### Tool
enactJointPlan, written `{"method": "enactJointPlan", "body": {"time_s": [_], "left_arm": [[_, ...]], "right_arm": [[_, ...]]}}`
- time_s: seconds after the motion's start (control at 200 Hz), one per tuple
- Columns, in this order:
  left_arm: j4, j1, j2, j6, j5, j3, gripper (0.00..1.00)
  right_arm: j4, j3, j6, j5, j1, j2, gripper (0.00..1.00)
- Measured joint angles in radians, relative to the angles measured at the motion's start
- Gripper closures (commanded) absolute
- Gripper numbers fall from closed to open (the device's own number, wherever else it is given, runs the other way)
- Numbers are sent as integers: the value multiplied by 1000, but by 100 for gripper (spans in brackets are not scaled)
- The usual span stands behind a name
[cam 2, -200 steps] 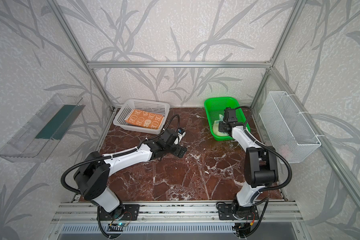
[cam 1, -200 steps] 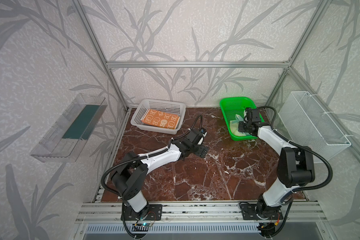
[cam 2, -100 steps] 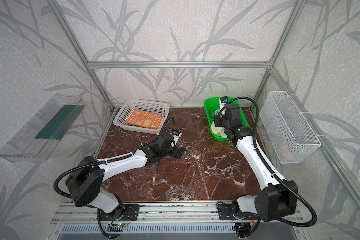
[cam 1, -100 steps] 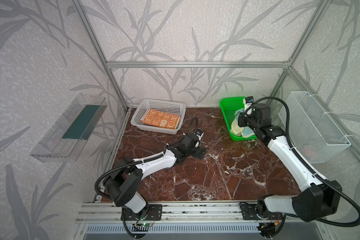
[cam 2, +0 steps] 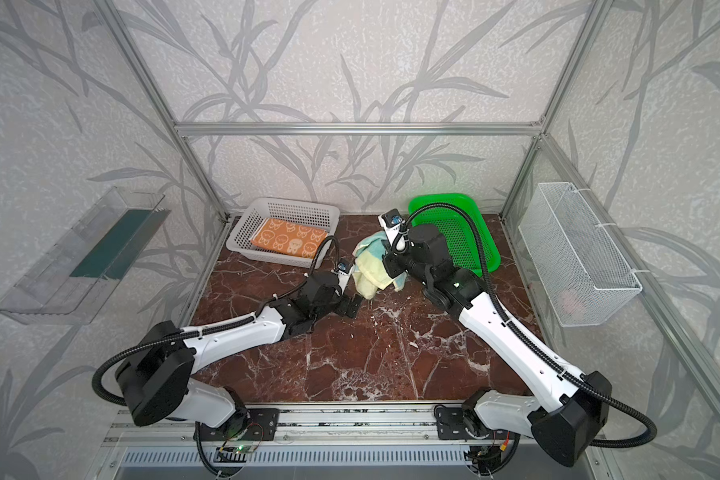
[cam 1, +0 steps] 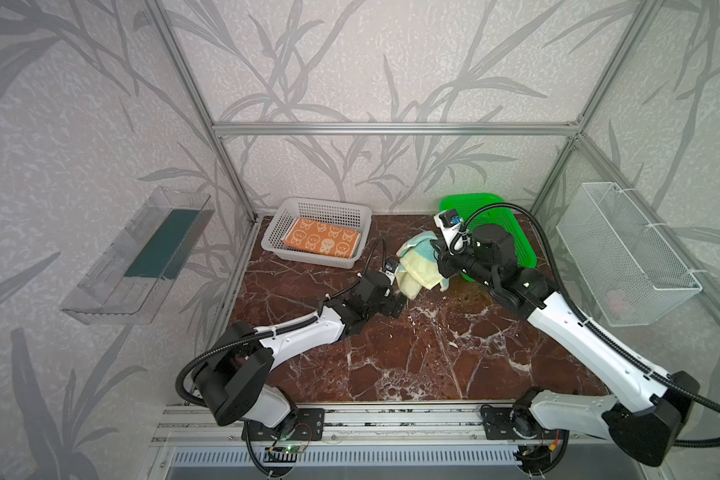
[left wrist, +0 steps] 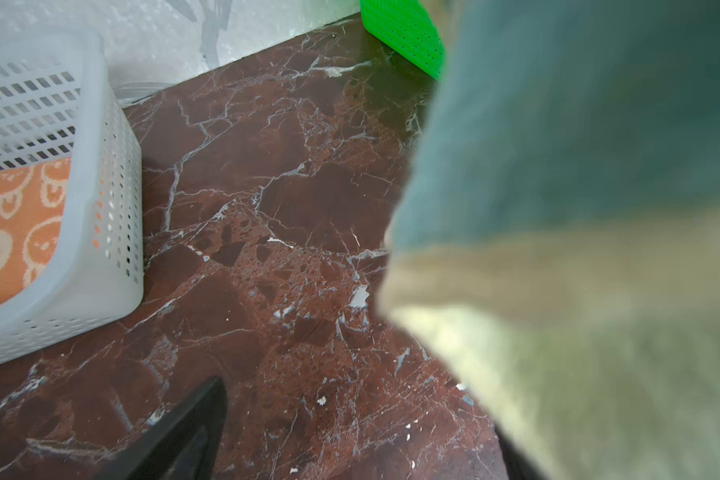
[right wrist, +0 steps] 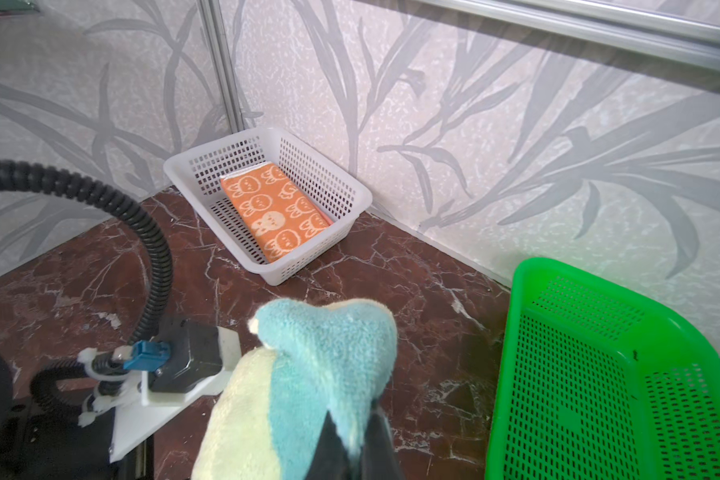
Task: Fold and stack the towels
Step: 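Lift the blue-and-cream towel out and lower it onto the table with the right gripper, then release the blue-and-cream towel and move both grippers to its edges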
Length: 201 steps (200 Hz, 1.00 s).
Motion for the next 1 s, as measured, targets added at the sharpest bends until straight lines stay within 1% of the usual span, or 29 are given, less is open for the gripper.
{"method": "enactJointPlan", "body": {"time_s": [0.195, 0.325, 0.47, 0.68, 0.835, 0.96, 1.005], "left_arm": [[47, 0, -92, 45, 8, -78, 2], [69, 0, -129, 67, 5, -97, 1], [86, 0, -132, 71, -13, -97, 1], [75, 0, -80, 56, -49, -74, 1], [64, 0, -59, 52, -54, -74, 1], [51, 0, -56, 52, -52, -67, 2], [45, 0, -55, 52, -49, -61, 3]], "right_arm": [[47, -132, 32, 3, 5, 25, 100], [71, -240, 63, 13, 5, 79, 100], [78, -297, 99, 20, 5, 176, 100], [101, -304, 137, 16, 5, 304, 96], [95, -283, 144, 2, 5, 371, 90], [84, -230, 140, -18, 5, 408, 78], [78, -207, 137, -28, 5, 418, 70]]}}
